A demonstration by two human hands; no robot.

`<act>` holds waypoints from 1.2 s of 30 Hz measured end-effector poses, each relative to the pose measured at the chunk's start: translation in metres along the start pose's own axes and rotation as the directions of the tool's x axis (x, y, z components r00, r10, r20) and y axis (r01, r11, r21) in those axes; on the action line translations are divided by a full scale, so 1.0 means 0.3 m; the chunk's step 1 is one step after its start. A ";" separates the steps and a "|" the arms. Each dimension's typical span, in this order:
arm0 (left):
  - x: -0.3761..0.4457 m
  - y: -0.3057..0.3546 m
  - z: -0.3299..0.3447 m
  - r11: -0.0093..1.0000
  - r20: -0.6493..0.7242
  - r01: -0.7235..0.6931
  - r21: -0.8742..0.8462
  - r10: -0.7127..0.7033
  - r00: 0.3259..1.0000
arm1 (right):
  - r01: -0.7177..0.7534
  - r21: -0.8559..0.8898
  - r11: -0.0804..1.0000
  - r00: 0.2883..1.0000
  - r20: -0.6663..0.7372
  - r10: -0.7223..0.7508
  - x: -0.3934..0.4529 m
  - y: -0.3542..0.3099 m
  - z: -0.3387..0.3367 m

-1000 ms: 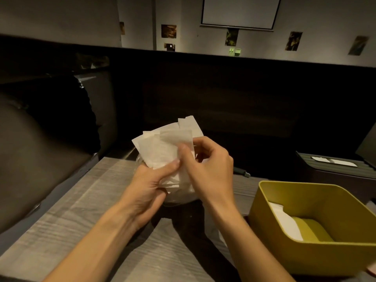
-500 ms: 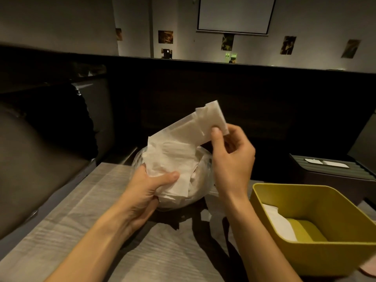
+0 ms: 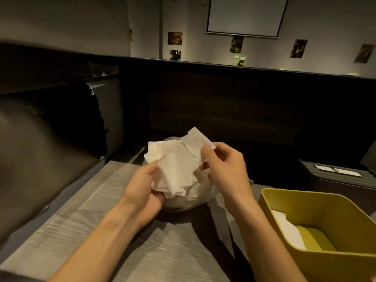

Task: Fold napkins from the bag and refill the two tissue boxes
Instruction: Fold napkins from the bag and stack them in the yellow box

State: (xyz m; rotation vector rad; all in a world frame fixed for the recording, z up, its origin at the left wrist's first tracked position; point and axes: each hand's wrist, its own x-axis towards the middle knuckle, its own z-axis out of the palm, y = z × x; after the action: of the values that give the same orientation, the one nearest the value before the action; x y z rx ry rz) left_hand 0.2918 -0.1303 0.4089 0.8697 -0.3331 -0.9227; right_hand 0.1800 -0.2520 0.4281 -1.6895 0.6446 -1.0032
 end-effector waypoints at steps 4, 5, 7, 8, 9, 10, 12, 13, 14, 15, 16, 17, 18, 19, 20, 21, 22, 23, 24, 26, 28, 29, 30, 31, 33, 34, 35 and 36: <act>-0.004 -0.005 0.000 0.996 0.039 -0.027 0.085 0.024 0.999 | 0.095 -0.147 0.985 0.993 -0.051 -0.103 0.000 0.025 0.008; -0.002 -0.010 -0.005 0.991 0.042 -0.041 0.128 0.036 0.998 | 0.146 -0.189 0.971 0.986 -0.046 -0.157 -0.004 0.025 0.006; 0.003 -0.014 -0.014 0.983 0.036 -0.066 0.169 0.060 0.998 | 0.278 -0.291 0.916 0.955 -0.015 -0.295 -0.006 0.025 0.004; 0.005 -0.014 -0.019 0.983 0.033 -0.077 0.167 0.072 0.997 | 0.313 -0.322 0.893 0.945 0.017 -0.325 -0.007 0.028 0.005; 0.004 -0.010 -0.021 0.983 0.028 -0.085 0.161 0.082 0.996 | 0.317 -0.323 0.892 0.947 0.049 -0.318 -0.009 0.028 0.006; -0.001 -0.006 -0.019 0.983 0.023 -0.094 0.156 0.091 0.996 | 0.300 -0.300 0.906 0.954 0.078 -0.290 -0.014 0.025 0.008; -0.008 0.000 -0.016 0.983 0.032 -0.100 0.156 0.096 0.995 | 0.260 -0.215 0.941 0.964 0.109 -0.242 -0.017 0.020 0.009; -0.011 0.000 -0.013 0.982 0.036 -0.100 0.160 0.095 0.995 | 0.254 -0.172 0.952 0.965 0.105 -0.239 -0.017 0.022 0.010; -0.012 -0.001 -0.011 0.982 0.040 -0.099 0.158 0.094 0.995 | 0.255 -0.141 0.957 0.966 0.081 -0.245 -0.016 0.022 0.008; -0.010 -0.001 -0.011 0.984 0.041 -0.098 0.151 0.092 0.995 | 0.242 -0.112 0.964 0.970 0.042 -0.239 -0.015 0.017 0.006; -0.006 -0.001 -0.014 0.986 0.040 -0.095 0.139 0.091 0.995 | 0.226 -0.096 0.969 0.974 -0.007 -0.227 -0.012 0.015 0.003; -0.002 -0.001 -0.018 0.987 0.031 -0.092 0.129 0.089 0.996 | 0.197 -0.064 0.978 0.978 -0.058 -0.200 -0.008 0.013 -0.002; 0.001 -0.001 -0.019 0.989 0.018 -0.088 0.121 0.086 0.996 | 0.172 -0.011 0.985 0.980 -0.099 -0.172 -0.004 0.011 -0.006; 0.002 -0.001 -0.020 0.989 0.006 -0.084 0.120 0.084 0.996 | 0.151 0.055 0.987 0.981 -0.135 -0.142 -0.003 0.004 -0.010; 0.003 -0.003 -0.019 0.989 0.000 -0.080 0.124 0.081 0.997 | 0.151 0.103 0.983 0.977 -0.165 -0.132 -0.003 -0.001 -0.012; 0.004 -0.004 -0.019 0.988 -0.005 -0.076 0.135 0.078 0.997 | 0.160 0.133 0.978 0.973 -0.188 -0.134 -0.004 -0.007 -0.014; 0.004 -0.005 -0.017 0.987 -0.013 -0.072 0.147 0.075 0.997 | 0.186 0.137 0.973 0.966 -0.205 -0.156 -0.004 -0.010 -0.014; 0.006 -0.007 -0.016 0.986 -0.021 -0.071 0.151 0.075 0.997 | 0.228 0.123 0.966 0.958 -0.205 -0.200 -0.005 -0.014 -0.013; 0.009 -0.009 -0.017 0.986 -0.026 -0.073 0.149 0.077 0.997 | 0.283 0.091 0.955 0.947 -0.182 -0.263 -0.008 -0.017 -0.012; 0.007 -0.012 -0.014 0.986 -0.030 -0.080 0.148 0.085 0.996 | 0.412 -0.052 0.910 0.910 -0.039 -0.414 -0.019 -0.018 -0.006; -0.005 -0.010 -0.008 0.981 -0.037 -0.092 0.171 0.100 0.994 | 0.544 -0.263 0.796 0.839 0.185 -0.512 -0.036 -0.014 -0.001; -0.009 -0.009 -0.005 0.977 -0.035 -0.099 0.187 0.107 0.994 | 0.582 -0.323 0.746 0.813 0.260 -0.521 -0.043 -0.013 0.003; -0.011 -0.008 -0.005 0.977 -0.027 -0.102 0.188 0.109 0.994 | 0.586 -0.330 0.740 0.810 0.271 -0.521 -0.045 -0.010 0.007; -0.009 -0.008 -0.007 0.978 -0.022 -0.105 0.178 0.110 0.994 | 0.555 -0.286 0.781 0.831 0.222 -0.509 -0.044 -0.010 0.009; -0.006 -0.008 -0.007 0.980 -0.022 -0.111 0.164 0.116 0.993 | 0.433 -0.204 0.878 0.900 0.051 -0.433 -0.029 -0.001 0.007; -0.007 -0.009 -0.005 0.978 -0.023 -0.120 0.171 0.126 0.992 | 0.358 -0.225 0.906 0.930 0.002 -0.367 -0.020 0.003 0.004; -0.009 -0.010 -0.002 0.974 -0.025 -0.134 0.184 0.141 0.990 | 0.287 -0.264 0.921 0.955 -0.002 -0.298 -0.017 0.008 0.002; -0.010 -0.012 0.001 0.970 -0.026 -0.149 0.192 0.156 0.987 | 0.232 -0.286 0.930 0.971 0.019 -0.236 -0.014 0.017 0.001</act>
State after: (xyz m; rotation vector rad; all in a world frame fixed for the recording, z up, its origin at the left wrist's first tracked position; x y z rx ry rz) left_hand 0.2878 -0.1292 0.4066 1.0217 -0.4520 -0.7376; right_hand 0.1784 -0.2501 0.4219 -2.0530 0.6312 -1.1329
